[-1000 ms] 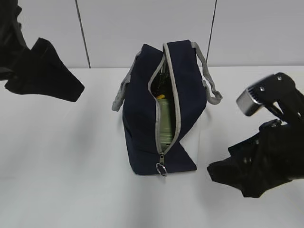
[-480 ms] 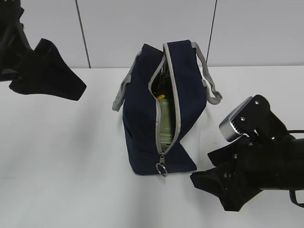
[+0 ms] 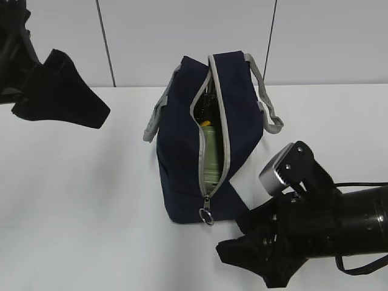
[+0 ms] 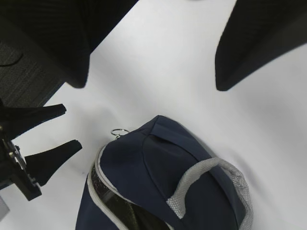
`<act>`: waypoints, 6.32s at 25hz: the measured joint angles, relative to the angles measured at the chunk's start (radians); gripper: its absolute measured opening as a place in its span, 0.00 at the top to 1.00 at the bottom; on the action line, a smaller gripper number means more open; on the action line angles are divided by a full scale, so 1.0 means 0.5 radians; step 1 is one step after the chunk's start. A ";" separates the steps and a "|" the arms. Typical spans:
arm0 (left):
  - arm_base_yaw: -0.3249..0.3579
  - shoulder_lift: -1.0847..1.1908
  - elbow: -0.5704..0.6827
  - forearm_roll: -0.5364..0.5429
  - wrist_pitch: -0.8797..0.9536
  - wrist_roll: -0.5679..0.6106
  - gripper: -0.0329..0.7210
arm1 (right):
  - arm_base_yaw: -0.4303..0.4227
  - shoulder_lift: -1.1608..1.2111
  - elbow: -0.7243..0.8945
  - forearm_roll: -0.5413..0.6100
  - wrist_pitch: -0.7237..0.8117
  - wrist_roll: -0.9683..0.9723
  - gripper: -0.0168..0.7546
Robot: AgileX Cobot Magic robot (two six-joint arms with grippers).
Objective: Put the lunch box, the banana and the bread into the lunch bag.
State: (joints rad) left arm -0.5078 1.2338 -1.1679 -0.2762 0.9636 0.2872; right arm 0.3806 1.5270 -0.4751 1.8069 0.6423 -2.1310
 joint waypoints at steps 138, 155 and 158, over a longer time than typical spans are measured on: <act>0.000 0.059 0.609 -0.868 -0.917 0.789 0.30 | 0.000 -0.184 -1.052 -0.717 -0.224 0.545 1.00; 0.000 0.220 0.705 -1.396 -0.949 1.453 0.33 | -0.012 -0.033 -1.074 -0.712 -0.148 0.530 1.00; 0.000 0.273 0.705 -1.396 -0.960 1.544 0.34 | -0.012 -0.033 -1.074 -0.711 -0.148 0.528 1.00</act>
State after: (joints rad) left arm -0.5078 1.3701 -0.8155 -0.9743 0.4837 1.0590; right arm 0.3747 1.5103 -1.0123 1.4514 0.5684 -1.8669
